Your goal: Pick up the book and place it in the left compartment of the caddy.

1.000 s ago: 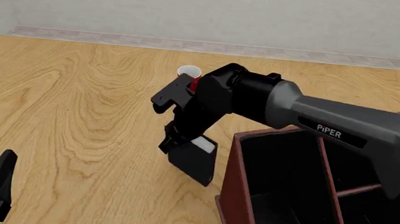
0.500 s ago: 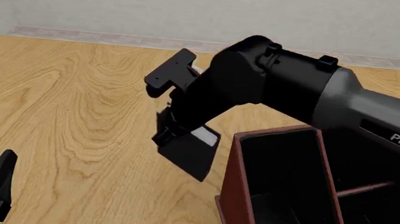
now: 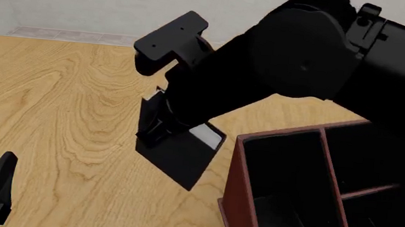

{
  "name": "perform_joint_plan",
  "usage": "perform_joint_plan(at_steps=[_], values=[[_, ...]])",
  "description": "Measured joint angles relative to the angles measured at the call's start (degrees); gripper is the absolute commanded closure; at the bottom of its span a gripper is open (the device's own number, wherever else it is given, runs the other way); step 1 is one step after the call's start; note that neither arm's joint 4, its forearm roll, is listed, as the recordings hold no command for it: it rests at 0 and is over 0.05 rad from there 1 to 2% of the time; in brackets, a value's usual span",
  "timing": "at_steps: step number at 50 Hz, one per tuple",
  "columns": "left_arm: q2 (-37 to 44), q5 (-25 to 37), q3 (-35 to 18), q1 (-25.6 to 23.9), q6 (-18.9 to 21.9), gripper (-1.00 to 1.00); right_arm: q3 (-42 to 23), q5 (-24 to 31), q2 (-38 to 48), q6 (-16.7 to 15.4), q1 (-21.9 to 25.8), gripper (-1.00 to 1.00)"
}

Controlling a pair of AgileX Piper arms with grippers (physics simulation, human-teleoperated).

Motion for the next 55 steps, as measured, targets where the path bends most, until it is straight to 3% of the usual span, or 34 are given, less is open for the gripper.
perform_joint_plan(at_steps=[41, 55], values=[[0.0, 0.0, 0.0, 0.0, 0.0, -1.00, 1.1, 9.0, -13.2, 15.6, 7.7, 1.00], [0.0, 0.0, 0.0, 0.0, 0.0, -1.00, 1.6, 13.1, -19.0, 18.5, 8.3, 1.00]])
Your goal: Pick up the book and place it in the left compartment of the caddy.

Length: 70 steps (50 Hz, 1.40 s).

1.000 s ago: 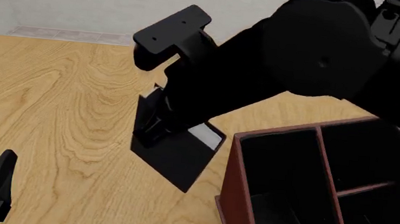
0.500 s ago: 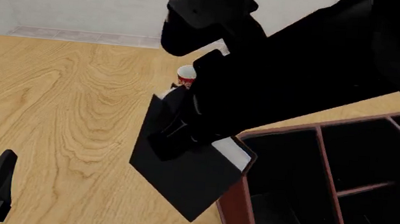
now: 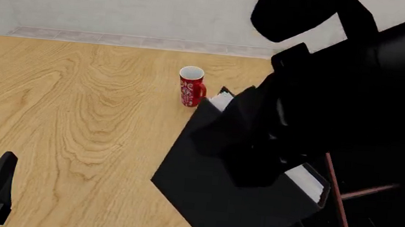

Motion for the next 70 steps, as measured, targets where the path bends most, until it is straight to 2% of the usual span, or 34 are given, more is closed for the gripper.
perform_joint_plan(at_steps=[29, 48, 70], values=[[0.0, 0.0, 0.0, 0.0, 0.0, -1.00, 8.1, 3.0, -12.1, 3.1, -1.6, 1.00], [0.0, 0.0, 0.0, 0.0, 0.0, -1.00, 16.2, 3.1, -20.8, 2.4, -8.2, 1.00], [0.0, 0.0, 0.0, 0.0, 0.0, -1.00, 21.1, 3.1, -27.0, 0.9, -16.1, 1.00]])
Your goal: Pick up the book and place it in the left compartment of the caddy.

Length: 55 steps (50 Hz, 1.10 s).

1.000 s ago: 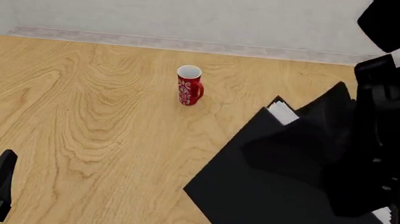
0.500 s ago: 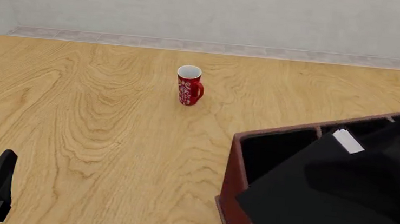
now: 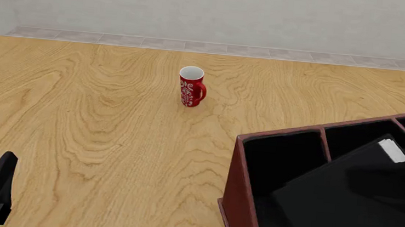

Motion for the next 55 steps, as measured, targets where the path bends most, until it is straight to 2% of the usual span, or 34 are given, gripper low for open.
perform_joint_plan(at_steps=[12, 55], values=[[0.0, 0.0, 0.0, 0.0, 0.0, -1.00, 1.0, 0.0, -1.0, -0.9, -3.2, 1.00], [0.0, 0.0, 0.0, 0.0, 0.0, -1.00, 3.1, 0.0, -0.8, -3.1, -10.0, 1.00]])
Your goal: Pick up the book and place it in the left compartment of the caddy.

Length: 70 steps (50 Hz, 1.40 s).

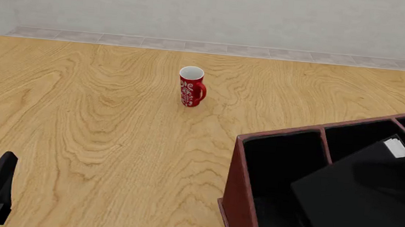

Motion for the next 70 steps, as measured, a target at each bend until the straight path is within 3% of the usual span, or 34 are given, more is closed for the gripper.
perform_joint_plan(at_steps=[48, 70], values=[[0.0, 0.0, 0.0, 0.0, 0.0, -1.00, -1.4, -0.1, 5.6, -0.5, -1.3, 1.00], [0.0, 0.0, 0.0, 0.0, 0.0, -1.00, 0.6, -3.1, 8.0, -0.2, -0.9, 1.00]])
